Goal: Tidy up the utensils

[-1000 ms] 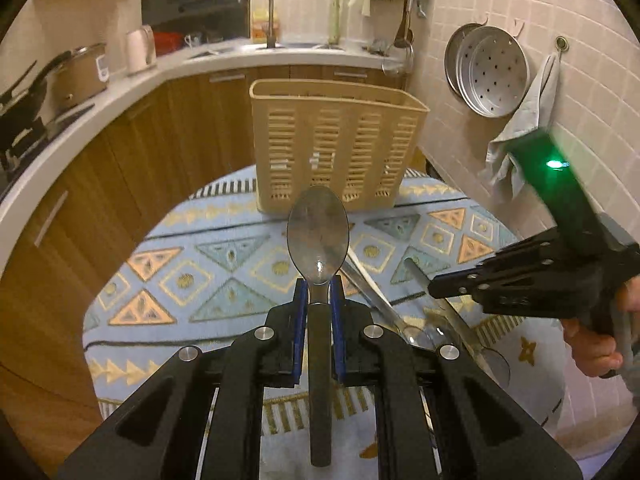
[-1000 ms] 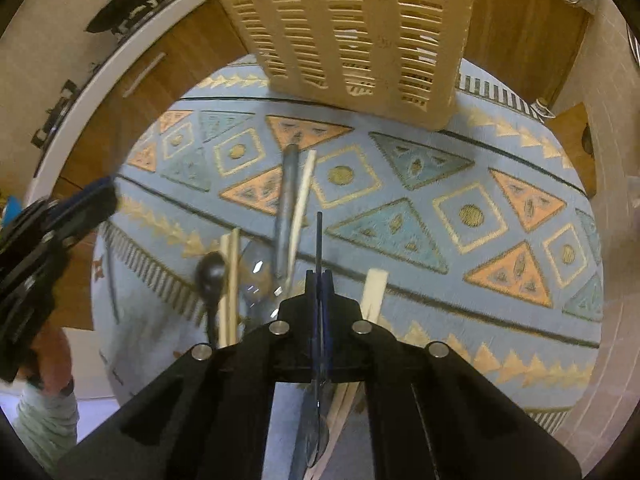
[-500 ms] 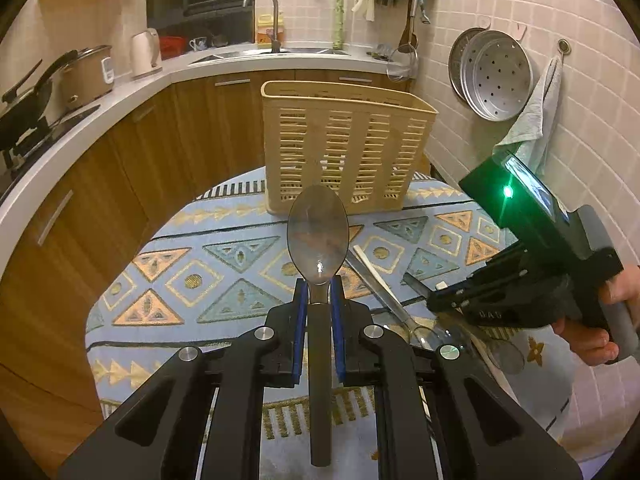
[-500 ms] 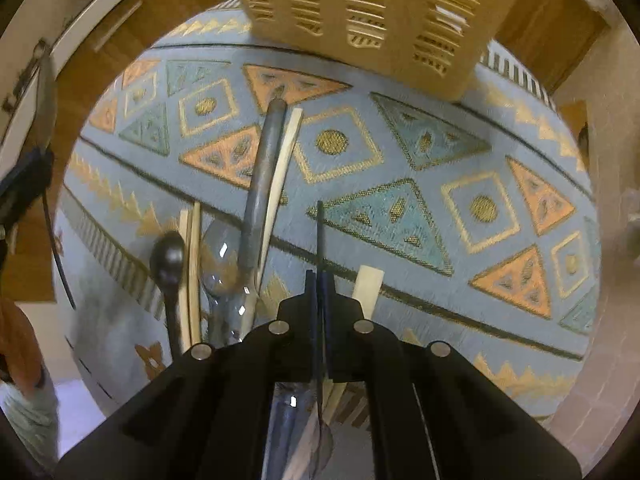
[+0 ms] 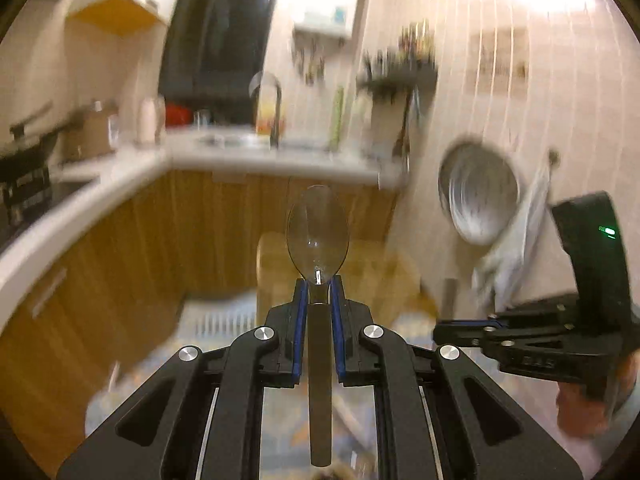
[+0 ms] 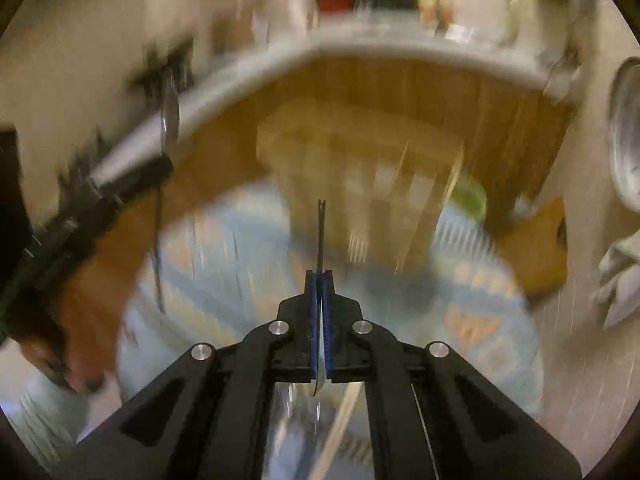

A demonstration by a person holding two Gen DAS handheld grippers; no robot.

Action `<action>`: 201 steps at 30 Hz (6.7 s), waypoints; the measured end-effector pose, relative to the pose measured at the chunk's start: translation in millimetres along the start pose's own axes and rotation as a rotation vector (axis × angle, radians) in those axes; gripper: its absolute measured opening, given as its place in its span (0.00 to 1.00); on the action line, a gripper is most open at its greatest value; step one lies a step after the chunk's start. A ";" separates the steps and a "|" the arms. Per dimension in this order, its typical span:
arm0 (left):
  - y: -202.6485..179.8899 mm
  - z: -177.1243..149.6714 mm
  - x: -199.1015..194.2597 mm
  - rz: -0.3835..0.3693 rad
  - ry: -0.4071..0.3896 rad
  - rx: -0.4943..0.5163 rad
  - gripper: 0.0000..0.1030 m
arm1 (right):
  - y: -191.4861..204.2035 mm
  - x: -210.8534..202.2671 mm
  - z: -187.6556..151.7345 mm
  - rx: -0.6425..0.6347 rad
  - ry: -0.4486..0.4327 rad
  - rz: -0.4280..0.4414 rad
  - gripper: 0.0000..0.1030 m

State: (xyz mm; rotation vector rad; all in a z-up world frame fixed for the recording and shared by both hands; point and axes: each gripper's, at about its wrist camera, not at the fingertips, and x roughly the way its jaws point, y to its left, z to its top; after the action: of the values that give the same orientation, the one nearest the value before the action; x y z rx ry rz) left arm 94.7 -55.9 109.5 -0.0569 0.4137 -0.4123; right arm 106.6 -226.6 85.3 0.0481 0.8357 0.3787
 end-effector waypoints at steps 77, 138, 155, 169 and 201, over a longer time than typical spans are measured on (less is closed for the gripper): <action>-12.6 -177.2 35.8 0.033 0.857 0.008 0.26 | -27.1 40.5 -105.2 0.106 0.452 -0.004 0.41; -0.8 -167.8 44.0 0.014 0.893 0.061 0.07 | 26.8 148.9 -75.1 -0.025 0.544 -0.024 0.10; 23.5 -82.5 -11.9 -0.034 0.318 -0.092 0.00 | 17.0 6.8 -37.0 -0.031 0.038 0.185 0.10; 9.5 37.0 36.7 0.067 -0.226 -0.143 0.00 | -17.2 -37.3 48.9 0.002 -0.410 -0.045 0.10; 53.6 -15.2 83.7 0.130 -0.175 -0.058 0.38 | -55.6 49.3 15.0 -0.028 -0.403 -0.176 0.63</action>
State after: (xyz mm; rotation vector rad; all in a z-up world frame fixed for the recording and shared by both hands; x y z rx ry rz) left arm 178.7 -39.8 56.5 -0.1212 0.2553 -0.2644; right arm 164.7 -259.8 49.7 0.0232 0.4320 0.2036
